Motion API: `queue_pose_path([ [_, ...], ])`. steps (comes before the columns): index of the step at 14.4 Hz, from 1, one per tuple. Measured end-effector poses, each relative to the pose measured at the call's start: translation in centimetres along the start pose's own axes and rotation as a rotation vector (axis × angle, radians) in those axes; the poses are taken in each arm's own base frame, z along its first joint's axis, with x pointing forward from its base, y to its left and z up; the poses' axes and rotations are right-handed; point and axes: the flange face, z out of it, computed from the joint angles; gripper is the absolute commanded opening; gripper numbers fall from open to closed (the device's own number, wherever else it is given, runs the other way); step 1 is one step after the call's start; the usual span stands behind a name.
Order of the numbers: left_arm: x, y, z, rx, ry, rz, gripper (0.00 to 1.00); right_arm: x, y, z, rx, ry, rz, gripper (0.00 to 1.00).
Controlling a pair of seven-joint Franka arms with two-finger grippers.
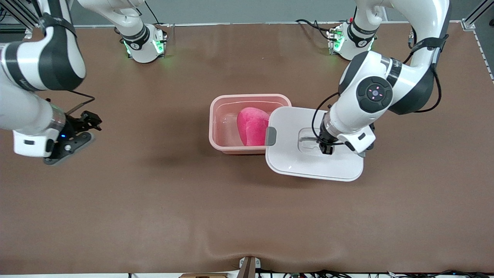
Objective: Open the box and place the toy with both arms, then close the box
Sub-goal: 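Bring the lid over the box with the left gripper while the right gripper withdraws, then lower the white lid onto the box with the left gripper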
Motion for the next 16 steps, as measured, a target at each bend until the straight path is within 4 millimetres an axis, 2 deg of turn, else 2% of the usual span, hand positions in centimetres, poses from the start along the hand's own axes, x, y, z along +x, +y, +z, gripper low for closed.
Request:
queue_pose_path([
  [4,-3.7,-1.5,0.4,0.007,0.000,-0.045,0.00,-2.7,-0.2,-2.4,-0.008,0.025,0.233,1.00],
  [7,-7.0,-2.8,1.6,0.024,0.009,-0.093,0.00,-4.3,-0.4,-4.4,-0.006,0.041,0.419,1.00],
  [10,-9.2,-3.6,2.4,0.031,0.013,-0.130,0.00,-6.3,0.8,-5.5,0.053,0.080,0.544,1.00],
  [12,-10.4,-4.0,2.8,0.035,0.015,-0.145,0.00,-7.5,1.7,-5.8,0.096,0.092,0.596,1.00],
  [16,-12.9,-4.6,3.4,0.035,0.011,-0.170,0.00,-8.7,0.8,-7.5,0.116,0.073,0.607,1.00],
])
